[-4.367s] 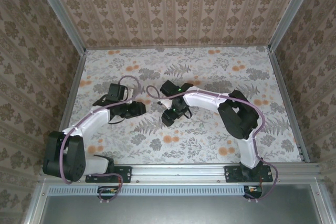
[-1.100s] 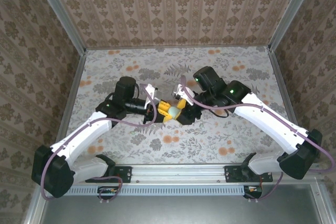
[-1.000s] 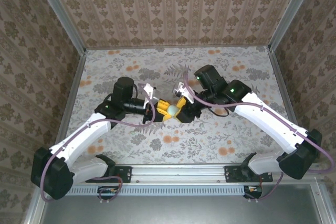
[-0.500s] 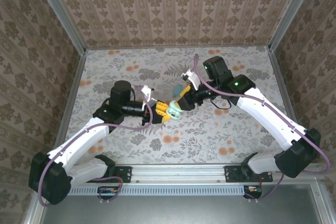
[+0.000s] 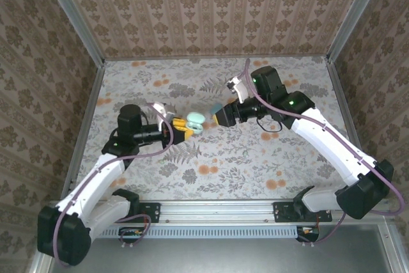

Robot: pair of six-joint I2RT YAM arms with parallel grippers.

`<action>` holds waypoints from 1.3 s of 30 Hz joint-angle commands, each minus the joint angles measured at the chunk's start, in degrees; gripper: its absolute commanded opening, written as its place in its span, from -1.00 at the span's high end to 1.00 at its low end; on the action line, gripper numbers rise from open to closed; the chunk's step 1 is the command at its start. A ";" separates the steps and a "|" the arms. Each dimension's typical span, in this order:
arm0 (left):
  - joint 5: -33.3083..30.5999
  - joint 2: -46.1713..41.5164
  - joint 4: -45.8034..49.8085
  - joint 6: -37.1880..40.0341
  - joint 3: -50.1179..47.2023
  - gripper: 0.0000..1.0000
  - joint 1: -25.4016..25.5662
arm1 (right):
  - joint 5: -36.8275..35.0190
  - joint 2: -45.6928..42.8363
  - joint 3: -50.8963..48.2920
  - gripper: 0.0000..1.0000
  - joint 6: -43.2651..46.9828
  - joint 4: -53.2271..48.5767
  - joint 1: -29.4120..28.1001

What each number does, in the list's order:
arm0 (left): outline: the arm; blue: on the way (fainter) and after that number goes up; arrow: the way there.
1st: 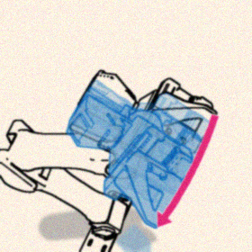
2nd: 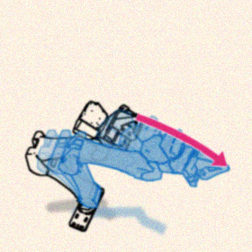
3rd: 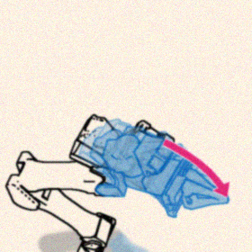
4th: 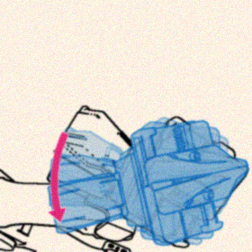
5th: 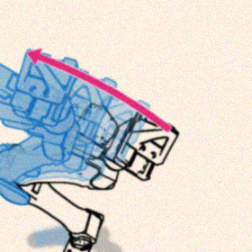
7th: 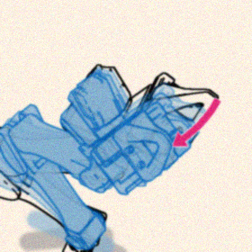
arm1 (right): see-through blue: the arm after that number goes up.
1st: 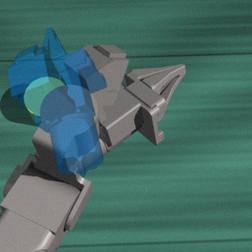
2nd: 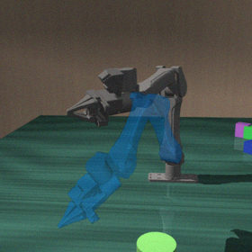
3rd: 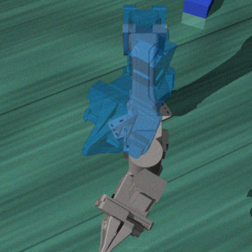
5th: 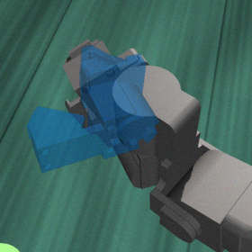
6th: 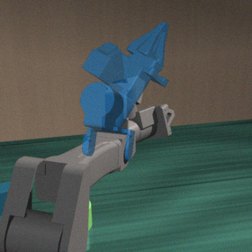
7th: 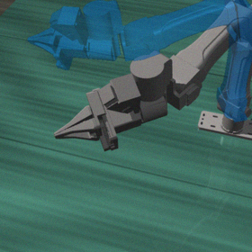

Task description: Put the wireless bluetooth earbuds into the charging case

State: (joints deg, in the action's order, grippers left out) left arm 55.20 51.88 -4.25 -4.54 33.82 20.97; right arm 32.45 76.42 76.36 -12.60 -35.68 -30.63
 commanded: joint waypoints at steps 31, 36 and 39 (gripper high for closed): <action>-52.64 -47.70 36.92 1.10 2.20 1.00 -6.65 | -23.61 51.74 32.18 0.13 -0.26 -7.34 -29.58; -54.56 -49.24 37.26 0.78 2.48 1.00 -6.67 | -26.84 56.42 38.08 0.15 3.49 -11.86 -31.94; -54.70 -49.54 37.98 0.59 2.63 1.00 -6.65 | -27.97 58.81 41.12 0.16 4.63 -13.67 -32.81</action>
State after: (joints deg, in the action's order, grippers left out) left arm 2.13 3.22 32.84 -4.29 34.39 14.85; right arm 7.64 132.73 114.48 -11.33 -43.99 -62.85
